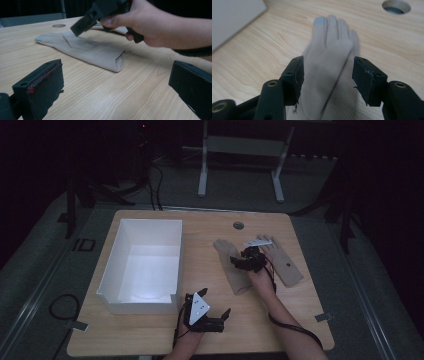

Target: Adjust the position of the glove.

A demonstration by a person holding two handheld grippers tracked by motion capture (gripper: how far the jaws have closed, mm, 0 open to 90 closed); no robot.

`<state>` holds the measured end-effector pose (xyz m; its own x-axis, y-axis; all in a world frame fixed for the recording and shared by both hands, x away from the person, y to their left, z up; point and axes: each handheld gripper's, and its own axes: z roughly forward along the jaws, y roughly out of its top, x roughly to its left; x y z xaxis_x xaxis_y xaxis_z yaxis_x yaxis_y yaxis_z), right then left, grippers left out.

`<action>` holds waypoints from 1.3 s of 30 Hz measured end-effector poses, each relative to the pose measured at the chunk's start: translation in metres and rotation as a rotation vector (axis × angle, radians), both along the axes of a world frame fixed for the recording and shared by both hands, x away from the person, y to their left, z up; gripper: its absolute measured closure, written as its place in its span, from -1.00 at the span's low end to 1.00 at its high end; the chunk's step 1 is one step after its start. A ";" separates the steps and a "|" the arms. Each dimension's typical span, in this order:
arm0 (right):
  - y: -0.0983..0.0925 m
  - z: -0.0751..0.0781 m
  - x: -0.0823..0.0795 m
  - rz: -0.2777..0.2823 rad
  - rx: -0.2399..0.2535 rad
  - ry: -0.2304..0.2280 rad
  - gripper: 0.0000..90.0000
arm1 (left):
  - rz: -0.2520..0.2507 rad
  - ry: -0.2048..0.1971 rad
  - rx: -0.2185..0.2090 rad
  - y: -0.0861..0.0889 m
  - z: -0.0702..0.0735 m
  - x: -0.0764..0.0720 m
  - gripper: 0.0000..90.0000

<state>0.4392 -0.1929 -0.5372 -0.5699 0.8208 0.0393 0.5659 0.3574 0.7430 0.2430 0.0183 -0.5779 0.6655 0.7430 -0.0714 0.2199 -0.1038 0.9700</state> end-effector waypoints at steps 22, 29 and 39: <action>0.003 -0.024 0.004 -0.039 -0.059 0.013 0.75 | 0.002 0.002 0.003 0.000 0.000 0.000 -1.00; 0.003 -0.009 0.000 -0.067 0.035 0.013 0.79 | 0.003 0.004 0.001 0.000 0.000 0.000 -1.00; 0.001 0.056 -0.032 -0.133 0.168 -0.112 0.79 | 0.006 0.002 0.003 0.000 0.000 0.000 -1.00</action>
